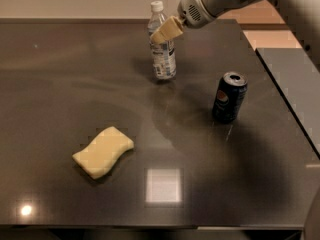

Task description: Knock blue plastic bottle over

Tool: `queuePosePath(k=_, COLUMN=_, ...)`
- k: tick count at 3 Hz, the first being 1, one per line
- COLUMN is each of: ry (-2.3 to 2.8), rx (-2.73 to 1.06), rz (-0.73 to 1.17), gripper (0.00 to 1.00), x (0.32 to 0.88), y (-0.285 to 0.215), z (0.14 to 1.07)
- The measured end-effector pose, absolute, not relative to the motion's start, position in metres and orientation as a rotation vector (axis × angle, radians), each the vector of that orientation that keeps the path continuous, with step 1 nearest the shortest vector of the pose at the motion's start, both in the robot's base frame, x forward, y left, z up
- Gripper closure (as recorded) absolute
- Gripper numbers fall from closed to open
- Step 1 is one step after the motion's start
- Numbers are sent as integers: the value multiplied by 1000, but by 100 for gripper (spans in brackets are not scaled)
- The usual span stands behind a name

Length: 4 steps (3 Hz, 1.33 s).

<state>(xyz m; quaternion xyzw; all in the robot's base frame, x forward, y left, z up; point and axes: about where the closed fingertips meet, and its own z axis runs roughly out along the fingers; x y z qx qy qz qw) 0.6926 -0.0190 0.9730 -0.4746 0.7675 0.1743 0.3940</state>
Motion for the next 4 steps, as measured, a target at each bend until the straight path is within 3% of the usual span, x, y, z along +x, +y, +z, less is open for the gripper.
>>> queuePosePath(k=2, ry=2124, rx=-1349, rz=278, gripper=100, x=648, y=-73, z=978)
queuePosePath(k=4, ry=2146, rx=-1621, rz=229, gripper=100, x=636, y=-73, z=965)
